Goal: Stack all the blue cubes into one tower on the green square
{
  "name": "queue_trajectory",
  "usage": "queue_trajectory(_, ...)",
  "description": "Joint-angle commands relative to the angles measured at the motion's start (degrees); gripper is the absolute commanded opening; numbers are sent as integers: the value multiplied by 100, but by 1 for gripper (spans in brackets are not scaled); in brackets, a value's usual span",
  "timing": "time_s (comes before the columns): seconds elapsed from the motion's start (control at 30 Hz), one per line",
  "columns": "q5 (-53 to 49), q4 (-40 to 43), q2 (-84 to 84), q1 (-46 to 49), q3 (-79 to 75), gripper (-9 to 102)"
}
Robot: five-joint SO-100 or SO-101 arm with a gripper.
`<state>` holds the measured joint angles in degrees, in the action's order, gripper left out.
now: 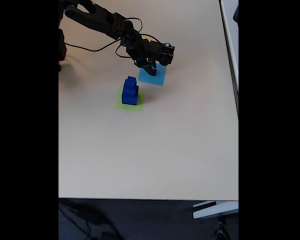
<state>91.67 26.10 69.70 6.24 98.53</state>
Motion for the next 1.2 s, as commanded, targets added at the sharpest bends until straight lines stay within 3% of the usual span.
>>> queue_trajectory(0.0,-26,18,70,26,-308,12)
queue_trajectory(0.63,9,26,62,44,-334,2)
queue_trajectory(1.17,-53,26,149,44,-316,0)
